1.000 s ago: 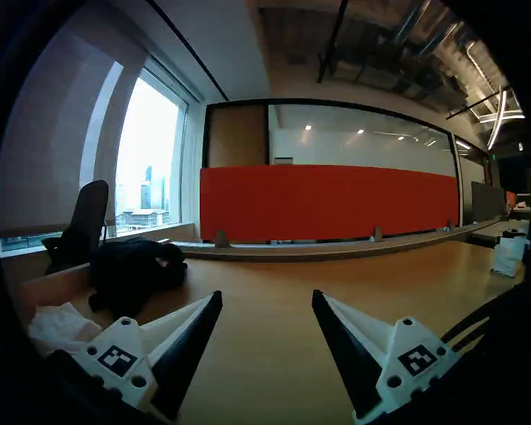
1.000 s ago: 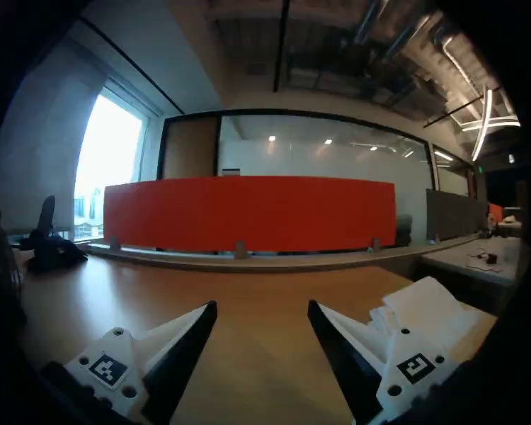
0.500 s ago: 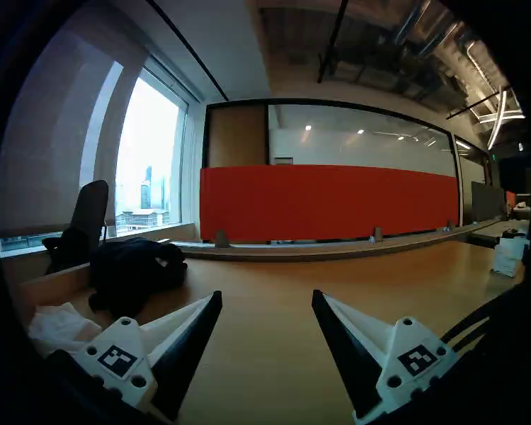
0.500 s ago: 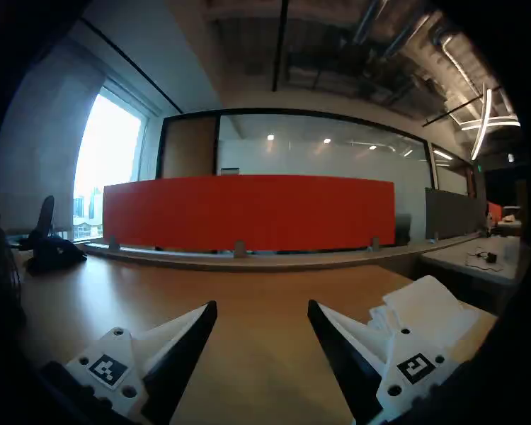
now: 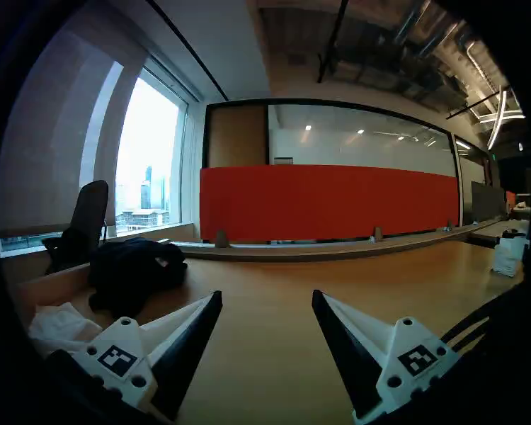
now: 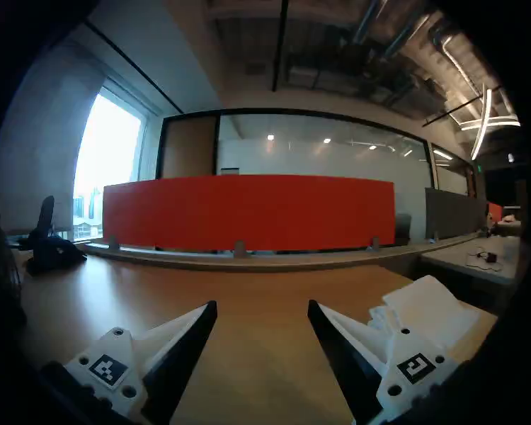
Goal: Fold towel
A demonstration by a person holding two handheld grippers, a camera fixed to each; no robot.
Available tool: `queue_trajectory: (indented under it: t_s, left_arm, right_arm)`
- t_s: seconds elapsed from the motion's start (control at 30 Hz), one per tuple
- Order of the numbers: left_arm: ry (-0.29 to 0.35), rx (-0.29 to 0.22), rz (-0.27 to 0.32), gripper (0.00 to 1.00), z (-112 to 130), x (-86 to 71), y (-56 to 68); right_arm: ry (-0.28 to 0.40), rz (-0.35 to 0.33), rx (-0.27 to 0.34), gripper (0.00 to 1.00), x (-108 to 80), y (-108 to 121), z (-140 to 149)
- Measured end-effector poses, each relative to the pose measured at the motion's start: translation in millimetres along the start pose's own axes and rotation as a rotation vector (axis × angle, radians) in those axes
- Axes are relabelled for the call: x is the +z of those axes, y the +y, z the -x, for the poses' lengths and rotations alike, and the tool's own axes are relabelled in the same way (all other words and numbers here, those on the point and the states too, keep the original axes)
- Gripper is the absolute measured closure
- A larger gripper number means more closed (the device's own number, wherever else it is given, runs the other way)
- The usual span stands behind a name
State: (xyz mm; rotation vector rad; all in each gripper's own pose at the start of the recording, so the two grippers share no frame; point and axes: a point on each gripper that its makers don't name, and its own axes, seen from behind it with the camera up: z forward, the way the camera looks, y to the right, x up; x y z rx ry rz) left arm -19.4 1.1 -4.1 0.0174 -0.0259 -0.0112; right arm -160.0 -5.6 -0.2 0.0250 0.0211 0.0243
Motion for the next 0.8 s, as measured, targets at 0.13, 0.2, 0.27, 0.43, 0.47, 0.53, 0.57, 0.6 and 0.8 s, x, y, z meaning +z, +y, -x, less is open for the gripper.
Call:
queue_trajectory:
  t_s: [0.13,0.2,0.27,0.43,0.47,0.53,0.57,0.6,0.8]
  left_arm:
    - [0.000,0.000,0.000,0.06,-0.4,0.1,0.0]
    - [0.000,0.000,0.000,0.06,-0.4,0.1,0.0]
    - [0.000,0.000,0.000,0.06,-0.3,0.1,-0.1]
    - [0.000,0.000,0.000,0.06,0.4,0.6,-0.1]
    - [0.000,0.000,0.000,0.06,0.6,0.6,-0.1]
    - [0.000,0.000,0.000,0.06,0.9,0.7,0.0]
    - [0.000,0.000,0.000,0.06,1.1,0.7,0.1]
    - [0.001,0.000,0.000,0.06,1.3,0.8,0.0]
    - [0.001,0.000,0.000,0.06,2.0,1.2,-0.1]
  right_arm:
    - [0.000,0.000,0.000,0.01,-0.2,0.1,0.1]
    - [0.000,0.000,0.000,0.01,-0.1,0.1,0.2]
    - [0.000,0.000,0.000,0.01,0.0,0.0,0.3]
    - [0.000,0.000,0.000,0.01,0.1,-0.3,-0.1]
    - [0.000,0.000,0.000,0.01,0.1,-0.4,-0.2]
    - [0.000,0.000,0.000,0.01,0.1,-0.5,-0.3]
    - [0.000,0.000,0.000,0.01,0.2,-0.5,-0.4]
    - [0.000,0.000,0.000,0.01,0.1,-0.4,-0.4]
    - [0.000,0.000,0.000,0.01,-0.2,-0.2,-0.3]
